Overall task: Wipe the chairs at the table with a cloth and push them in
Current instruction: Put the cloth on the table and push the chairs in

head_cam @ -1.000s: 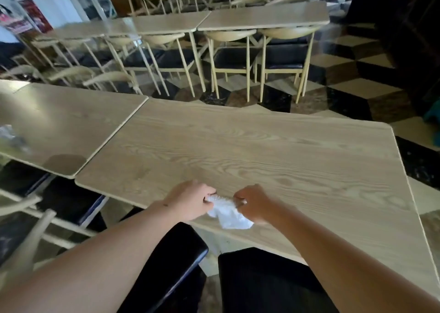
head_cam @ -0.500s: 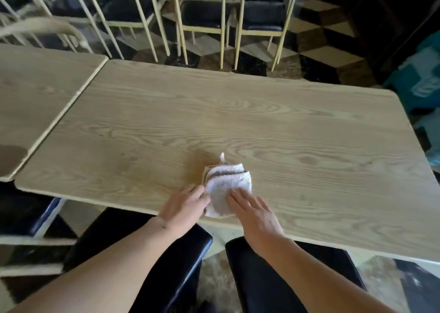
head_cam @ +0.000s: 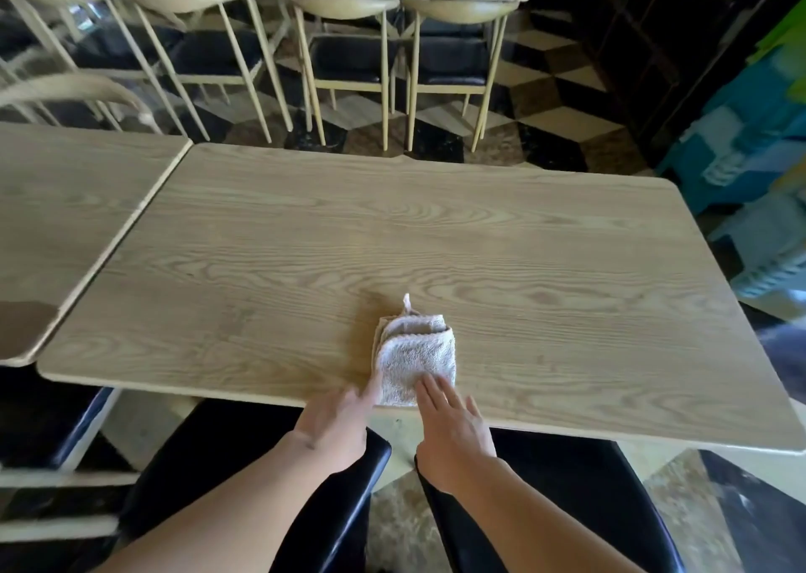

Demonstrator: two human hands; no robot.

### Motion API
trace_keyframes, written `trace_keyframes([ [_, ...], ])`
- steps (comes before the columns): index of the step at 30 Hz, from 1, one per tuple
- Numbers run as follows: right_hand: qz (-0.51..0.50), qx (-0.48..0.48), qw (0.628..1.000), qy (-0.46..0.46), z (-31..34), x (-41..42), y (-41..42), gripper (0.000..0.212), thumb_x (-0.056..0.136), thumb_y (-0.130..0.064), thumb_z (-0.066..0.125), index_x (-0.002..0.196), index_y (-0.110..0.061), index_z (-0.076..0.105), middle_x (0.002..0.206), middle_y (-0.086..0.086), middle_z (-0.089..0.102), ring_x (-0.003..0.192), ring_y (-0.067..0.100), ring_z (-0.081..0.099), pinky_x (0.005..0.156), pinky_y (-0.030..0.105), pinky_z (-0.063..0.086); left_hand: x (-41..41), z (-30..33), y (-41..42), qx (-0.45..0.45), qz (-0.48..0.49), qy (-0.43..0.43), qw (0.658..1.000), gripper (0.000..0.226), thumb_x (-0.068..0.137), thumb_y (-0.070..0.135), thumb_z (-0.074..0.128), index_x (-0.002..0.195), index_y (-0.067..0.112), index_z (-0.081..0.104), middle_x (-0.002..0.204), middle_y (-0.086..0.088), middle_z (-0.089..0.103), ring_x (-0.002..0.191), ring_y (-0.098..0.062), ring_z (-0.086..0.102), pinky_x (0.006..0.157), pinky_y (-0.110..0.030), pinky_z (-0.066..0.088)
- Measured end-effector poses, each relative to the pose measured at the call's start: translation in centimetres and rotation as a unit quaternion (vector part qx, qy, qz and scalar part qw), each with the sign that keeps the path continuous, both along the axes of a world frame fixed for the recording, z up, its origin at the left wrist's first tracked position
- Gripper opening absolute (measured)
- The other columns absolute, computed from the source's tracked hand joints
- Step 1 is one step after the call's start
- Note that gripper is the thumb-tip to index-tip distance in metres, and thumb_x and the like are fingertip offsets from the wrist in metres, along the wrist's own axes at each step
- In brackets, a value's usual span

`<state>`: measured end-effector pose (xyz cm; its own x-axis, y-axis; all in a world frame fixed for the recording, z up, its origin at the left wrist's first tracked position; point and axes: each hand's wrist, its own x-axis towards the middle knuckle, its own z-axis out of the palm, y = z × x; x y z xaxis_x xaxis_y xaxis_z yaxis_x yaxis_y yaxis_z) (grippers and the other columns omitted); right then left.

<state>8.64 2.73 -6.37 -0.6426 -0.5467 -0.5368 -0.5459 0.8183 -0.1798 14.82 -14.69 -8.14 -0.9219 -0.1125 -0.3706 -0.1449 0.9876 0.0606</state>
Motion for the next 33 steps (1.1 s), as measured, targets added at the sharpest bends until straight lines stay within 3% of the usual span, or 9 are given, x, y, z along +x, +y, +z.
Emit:
trace_keyframes([
  [3, -0.116, -0.019, 0.988, -0.096, 3.0, 1.0, -0.3, 0.065, 0.096, -0.017, 0.046, 0.158, -0.024, 0.025, 0.163, -0.003, 0.032, 0.145, 0.023, 0.037, 0.109, 0.038, 0.043, -0.1, 2.4, 2.3, 0.024, 0.03, -0.065, 0.997, 0.078, 0.094, 0.015, 0.05, 0.158, 0.018, 0.005, 0.107, -0.008, 0.064, 0.084, -0.024, 0.063, 0.064, -0.033, 0.047],
  [5, -0.138, 0.007, 0.981, -0.135, 5.1, 1.9, 0.4, 0.052, 0.098, -0.022, 0.043, 0.15, -0.023, 0.039, 0.15, 0.002, 0.048, 0.13, 0.027, 0.053, 0.099, 0.037, 0.051, -0.1, 3.3, 4.2, 0.063, 0.05, -0.095, 0.992, 0.071, 0.092, 0.009, 0.049, 0.155, 0.016, 0.017, 0.114, -0.009, 0.062, 0.086, -0.025, 0.063, 0.065, -0.036, 0.051],
  [9, -0.125, 0.039, 0.98, -0.152, 7.6, 4.9, 3.0, 0.048, 0.099, -0.025, 0.042, 0.146, -0.022, 0.046, 0.146, 0.005, 0.051, 0.123, 0.027, 0.056, 0.097, 0.036, 0.052, 2.1, 6.6, 6.6, 0.093, 0.062, -0.12, 0.986, 0.057, 0.085, 0.008, 0.049, 0.141, 0.015, 0.037, 0.13, -0.011, 0.055, 0.103, -0.03, 0.061, 0.077, -0.039, 0.052],
  [14, -0.147, 0.032, 0.977, -0.151, 7.3, 8.9, 4.8, 0.044, 0.1, -0.02, 0.044, 0.144, -0.017, 0.048, 0.138, 0.006, 0.054, 0.112, 0.026, 0.06, 0.092, 0.035, 0.054, 6.8, 8.4, 7.1, 0.087, 0.05, -0.08, 0.992, 0.018, 0.092, 0.022, 0.045, 0.109, 0.017, 0.045, 0.112, -0.008, 0.058, 0.086, -0.027, 0.06, 0.057, -0.034, 0.04],
  [19, -0.129, -0.02, 0.978, -0.164, 5.6, 17.5, 4.0, 0.034, 0.096, -0.023, 0.048, 0.126, -0.011, 0.06, 0.103, 0.006, 0.056, 0.092, 0.022, 0.05, 0.085, 0.036, 0.048, 18.1, 8.5, 6.0, 0.078, 0.108, -0.135, 0.982, 0.044, 0.097, 0.032, 0.047, 0.138, 0.018, 0.044, 0.122, -0.004, 0.057, 0.083, -0.024, 0.057, 0.061, -0.034, 0.042],
  [26, -0.19, -0.072, 0.95, -0.239, 3.4, 28.3, 1.1, 0.008, 0.097, -0.021, 0.048, 0.103, -0.017, 0.051, 0.099, 0.006, 0.056, 0.089, 0.023, 0.052, 0.085, 0.035, 0.048, 30.3, 8.5, 1.2, 0.166, 0.237, -0.088, 0.953, 0.038, 0.095, 0.032, 0.05, 0.132, 0.021, 0.051, 0.103, 0.001, 0.065, 0.075, -0.017, 0.066, 0.071, -0.037, 0.055],
  [29, -0.373, -0.118, 0.862, -0.321, 1.7, 33.2, -1.3, 0.019, 0.094, -0.027, 0.055, 0.104, -0.011, 0.053, 0.091, 0.008, 0.056, 0.076, 0.023, 0.052, 0.071, 0.034, 0.048, 34.6, 8.1, -3.8, 0.261, 0.402, 0.065, 0.875, 0.026, 0.094, 0.022, 0.055, 0.119, 0.022, 0.062, 0.083, 0.004, 0.069, 0.068, -0.011, 0.066, 0.067, -0.03, 0.056],
  [31, -0.538, -0.153, 0.727, -0.398, 0.4, 36.3, -3.2, 0.034, 0.086, -0.038, 0.069, 0.104, -0.01, 0.059, 0.084, 0.005, 0.058, 0.071, 0.023, 0.057, 0.062, 0.032, 0.047, 37.1, 7.2, -8.4, 0.301, 0.523, 0.183, 0.776, 0.021, 0.093, 0.017, 0.058, 0.113, 0.02, 0.063, 0.088, 0.001, 0.071, 0.075, -0.014, 0.066, 0.071, -0.034, 0.056],
  [33, -0.647, -0.173, 0.592, -0.449, -1.6, 38.7, -5.9, 0.042, 0.078, -0.042, 0.079, 0.105, -0.015, 0.065, 0.098, 0.005, 0.066, 0.094, 0.025, 0.067, 0.067, 0.033, 0.054, 38.8, 5.9, -13.7, 0.271, 0.587, 0.242, 0.723, 0.014, 0.093, 0.018, 0.061, 0.107, 0.019, 0.06, 0.097, -0.003, 0.07, 0.083, -0.019, 0.064, 0.073, -0.038, 0.052],
])
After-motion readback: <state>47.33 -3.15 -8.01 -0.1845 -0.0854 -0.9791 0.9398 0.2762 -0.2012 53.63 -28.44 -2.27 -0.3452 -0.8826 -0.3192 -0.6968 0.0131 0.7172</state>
